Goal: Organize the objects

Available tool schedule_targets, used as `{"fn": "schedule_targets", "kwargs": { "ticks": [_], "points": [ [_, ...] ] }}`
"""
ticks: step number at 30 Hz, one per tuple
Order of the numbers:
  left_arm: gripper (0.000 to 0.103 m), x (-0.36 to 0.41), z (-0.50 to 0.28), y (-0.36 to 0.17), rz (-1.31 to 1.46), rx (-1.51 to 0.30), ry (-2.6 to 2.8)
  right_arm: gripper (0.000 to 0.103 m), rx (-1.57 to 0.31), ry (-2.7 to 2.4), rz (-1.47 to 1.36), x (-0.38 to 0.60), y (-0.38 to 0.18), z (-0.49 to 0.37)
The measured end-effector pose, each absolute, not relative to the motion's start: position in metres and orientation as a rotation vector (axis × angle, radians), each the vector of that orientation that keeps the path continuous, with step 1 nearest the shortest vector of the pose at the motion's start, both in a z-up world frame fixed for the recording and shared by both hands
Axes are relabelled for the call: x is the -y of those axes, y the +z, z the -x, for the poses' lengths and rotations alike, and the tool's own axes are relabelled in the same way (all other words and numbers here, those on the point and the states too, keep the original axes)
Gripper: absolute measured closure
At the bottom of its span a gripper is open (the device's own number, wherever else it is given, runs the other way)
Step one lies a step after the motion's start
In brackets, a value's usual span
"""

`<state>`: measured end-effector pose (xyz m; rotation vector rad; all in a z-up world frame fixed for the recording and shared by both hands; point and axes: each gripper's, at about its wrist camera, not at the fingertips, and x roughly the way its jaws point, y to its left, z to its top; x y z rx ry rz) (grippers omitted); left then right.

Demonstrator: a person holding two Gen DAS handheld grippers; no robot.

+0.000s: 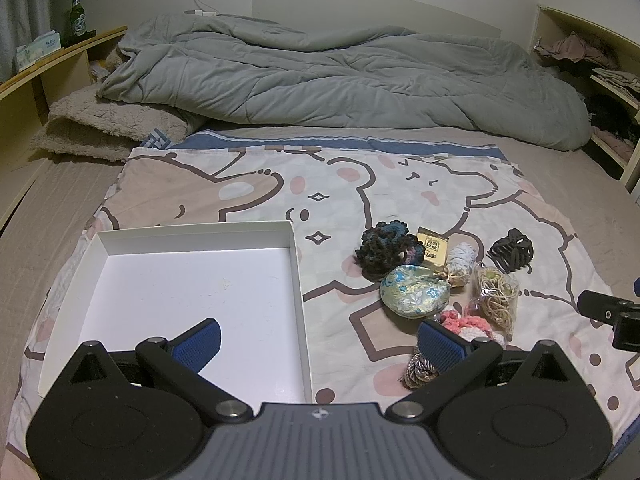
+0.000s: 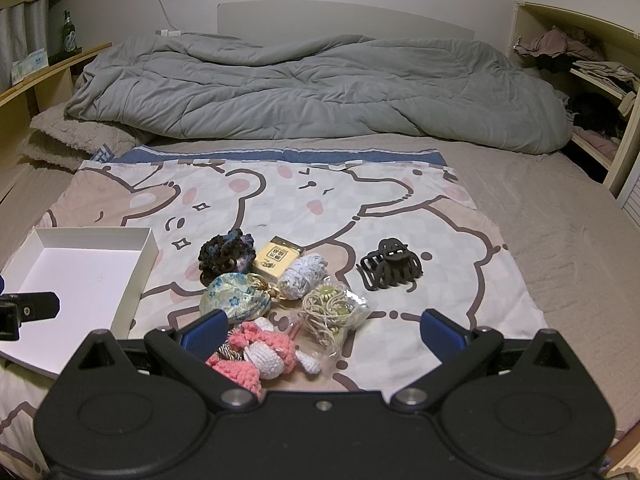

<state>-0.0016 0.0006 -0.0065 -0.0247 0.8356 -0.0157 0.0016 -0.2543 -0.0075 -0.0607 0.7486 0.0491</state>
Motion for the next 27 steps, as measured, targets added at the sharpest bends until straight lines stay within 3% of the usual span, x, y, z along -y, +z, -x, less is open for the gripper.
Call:
{"fn": "schedule_targets", "kwargs": {
  "ticks": [27],
  "points": [
    [0.0,0.0012,0.0015,-0.0061,0.026,-0.836,-0.017,0.0,-0.752,0.048,0.062,0.2562,-0.009,-0.0033]
  ]
}}
